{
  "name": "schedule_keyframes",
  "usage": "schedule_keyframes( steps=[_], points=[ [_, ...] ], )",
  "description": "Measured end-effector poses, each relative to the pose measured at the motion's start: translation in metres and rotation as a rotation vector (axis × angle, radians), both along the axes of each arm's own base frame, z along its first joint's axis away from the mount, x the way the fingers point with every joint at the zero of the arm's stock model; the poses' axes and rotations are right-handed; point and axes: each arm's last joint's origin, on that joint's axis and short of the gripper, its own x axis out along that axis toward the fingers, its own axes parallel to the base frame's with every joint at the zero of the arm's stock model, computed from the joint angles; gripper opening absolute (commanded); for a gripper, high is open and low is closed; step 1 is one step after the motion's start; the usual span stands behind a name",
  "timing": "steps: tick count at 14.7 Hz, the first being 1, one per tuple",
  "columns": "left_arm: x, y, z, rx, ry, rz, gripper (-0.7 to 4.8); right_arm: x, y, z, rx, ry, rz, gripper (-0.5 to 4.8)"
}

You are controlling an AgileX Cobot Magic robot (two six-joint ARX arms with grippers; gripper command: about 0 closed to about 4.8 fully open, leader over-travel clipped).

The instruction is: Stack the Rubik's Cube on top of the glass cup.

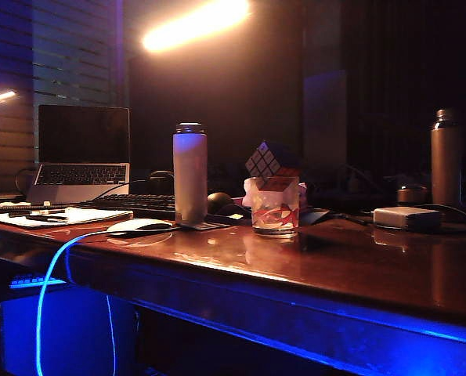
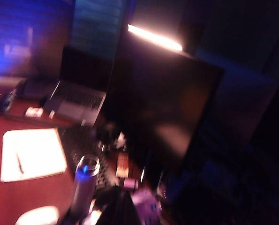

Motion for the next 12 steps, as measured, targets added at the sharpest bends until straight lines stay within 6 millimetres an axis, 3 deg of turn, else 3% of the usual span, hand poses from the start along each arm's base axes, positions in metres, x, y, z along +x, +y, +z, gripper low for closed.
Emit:
schedule_keyframes(
  steps=[2, 4, 7, 9, 12],
  points=[
    [0.0, 0.0, 0.0, 0.0, 0.0, 0.0, -0.02, 0.012, 0.005, -0.061, 0.031, -0.053, -0.032, 0.0],
    [0.0, 0.0, 0.0, 0.0, 0.0, 0.0, -0.02, 0.023, -0.001, -0.144, -0.039, 0.025, -0.112, -0.01],
    [0.0, 0.0, 0.0, 0.0, 0.0, 0.0, -0.02, 0.006, -0.029, -0.243, -0.023, 0.111, -0.211, -0.01],
    [0.0, 0.0, 0.0, 0.0, 0.0, 0.0, -0.02, -0.014, -0.044, -0.295, 0.053, 0.153, -0.228, -0.01],
    [0.0, 0.0, 0.0, 0.0, 0.0, 0.0, -0.02, -0.034, -0.062, -0.341, 0.17, 0.049, -0.285, -0.01]
  ],
)
